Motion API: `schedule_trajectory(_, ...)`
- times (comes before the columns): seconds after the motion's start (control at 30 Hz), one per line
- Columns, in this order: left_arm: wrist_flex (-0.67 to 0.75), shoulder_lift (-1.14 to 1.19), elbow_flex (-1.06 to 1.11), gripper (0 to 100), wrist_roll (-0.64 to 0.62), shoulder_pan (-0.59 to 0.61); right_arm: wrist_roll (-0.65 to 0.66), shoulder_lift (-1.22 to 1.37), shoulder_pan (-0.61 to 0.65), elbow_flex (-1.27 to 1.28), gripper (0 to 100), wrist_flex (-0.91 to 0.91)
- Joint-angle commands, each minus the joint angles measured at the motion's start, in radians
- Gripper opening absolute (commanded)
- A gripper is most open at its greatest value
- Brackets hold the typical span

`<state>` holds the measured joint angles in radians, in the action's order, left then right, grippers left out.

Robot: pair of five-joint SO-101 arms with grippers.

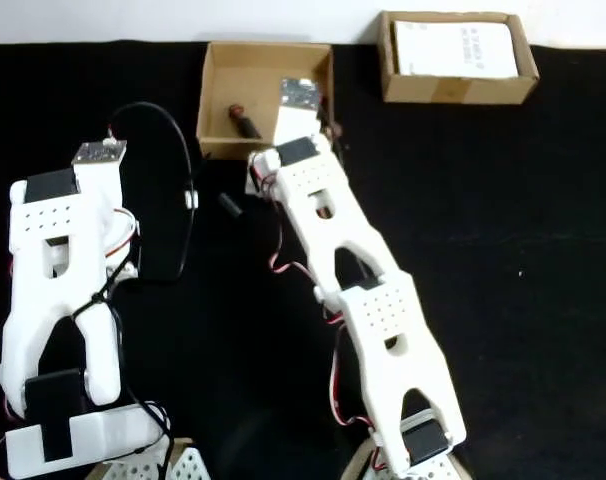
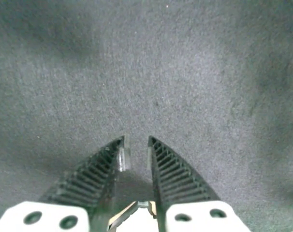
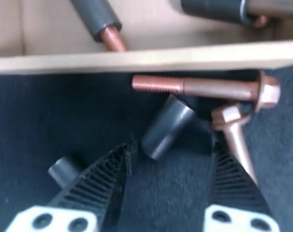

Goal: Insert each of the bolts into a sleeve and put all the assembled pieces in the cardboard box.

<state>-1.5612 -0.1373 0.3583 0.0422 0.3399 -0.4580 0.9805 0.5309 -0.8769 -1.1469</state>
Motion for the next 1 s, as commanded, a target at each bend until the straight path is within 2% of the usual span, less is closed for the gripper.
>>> schedule_trajectory(0.0,0.0,-0.002,-0.039,8,0.003,0.008,-0.008,-0.004,0.004,-0.039,19.5,0.073)
schedule_trajectory(0.17,0.0,-0.002,-0.039,8,0.003,0.008,-0.008,0.001,0.004,-0.031,19.2,0.125)
schedule_trajectory(0.6,0.0,0.002,-0.039,8,0.003,0.008,-0.002,0.133,-0.001,-0.039,18.7,0.125)
schedule_trajectory(0.7,0.0,0.002,-0.039,8,0.003,0.008,0.003,0.133,-0.004,-0.039,10.8,0.125)
schedule_trajectory(0.8,0.0,0.002,-0.039,8,0.003,0.008,0.092,0.133,-0.004,-0.039,0.3,0.124)
schedule_trajectory(0.9,0.0,0.002,-0.039,8,0.006,0.01,0.129,0.127,-0.002,-0.048,0.7,0.074)
schedule_trajectory(0.97,0.0,-0.002,-0.041,8,0.006,0.01,0.133,0.11,-0.002,-0.093,0.6,-0.025)
